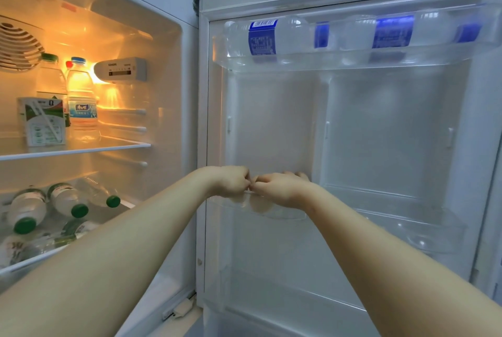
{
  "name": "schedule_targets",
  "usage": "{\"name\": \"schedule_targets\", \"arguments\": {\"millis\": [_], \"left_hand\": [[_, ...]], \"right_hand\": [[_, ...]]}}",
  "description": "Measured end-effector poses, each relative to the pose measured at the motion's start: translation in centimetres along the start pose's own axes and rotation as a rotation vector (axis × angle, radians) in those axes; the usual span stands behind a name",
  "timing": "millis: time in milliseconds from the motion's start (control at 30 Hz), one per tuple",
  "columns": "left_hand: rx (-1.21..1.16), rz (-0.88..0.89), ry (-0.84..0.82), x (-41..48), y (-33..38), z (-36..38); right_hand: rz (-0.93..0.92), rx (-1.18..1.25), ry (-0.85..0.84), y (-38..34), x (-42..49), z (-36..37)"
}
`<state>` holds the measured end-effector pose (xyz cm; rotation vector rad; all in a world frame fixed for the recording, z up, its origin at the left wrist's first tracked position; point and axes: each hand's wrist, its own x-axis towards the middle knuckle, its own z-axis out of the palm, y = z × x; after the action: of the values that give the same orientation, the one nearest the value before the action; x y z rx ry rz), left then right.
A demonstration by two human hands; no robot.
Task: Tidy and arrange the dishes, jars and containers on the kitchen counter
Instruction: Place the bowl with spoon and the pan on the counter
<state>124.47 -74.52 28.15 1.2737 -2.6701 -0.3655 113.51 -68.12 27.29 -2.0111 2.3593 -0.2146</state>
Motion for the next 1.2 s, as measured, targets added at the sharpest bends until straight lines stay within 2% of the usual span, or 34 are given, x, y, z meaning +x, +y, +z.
{"name": "schedule_targets", "arguments": {"millis": [200,267,433,533,633,700,900,1200], "left_hand": [[-0.060,0.007,0.189,0.2,-1.1,0.8],[-0.158,0.004,0.250,0.3,-1.1,0.7],[-0.622,-0.043,0.299,1.1,-0.7,-0.4],[-1.047,-0.111,0.295,1.4,-0.1,-0.6],[-1.519,-0.187,0.207,1.6,0.4,-0.7],[-1.691,-0.244,0.145,2.0,0.3,-0.6],[-1.822,-0.265,0.090,2.9,-0.9,-0.3],[-1.826,-0.261,0.069,3.3,-1.2,-0.1]], "right_hand": [[-0.004,0.003,0.044,-0.1,0.2,0.2],[0.005,-0.005,0.043,-0.1,0.2,0.2],[0.016,0.013,0.029,-0.1,0.1,0.2],[0.022,0.024,0.025,-0.2,-0.1,0.1],[0.028,0.034,0.041,-0.3,-0.3,0.1],[0.033,0.039,0.050,-0.3,-0.3,0.1],[0.039,0.015,0.031,-0.2,0.1,0.2],[0.034,0.011,0.068,-0.3,-0.4,-0.2]]}}
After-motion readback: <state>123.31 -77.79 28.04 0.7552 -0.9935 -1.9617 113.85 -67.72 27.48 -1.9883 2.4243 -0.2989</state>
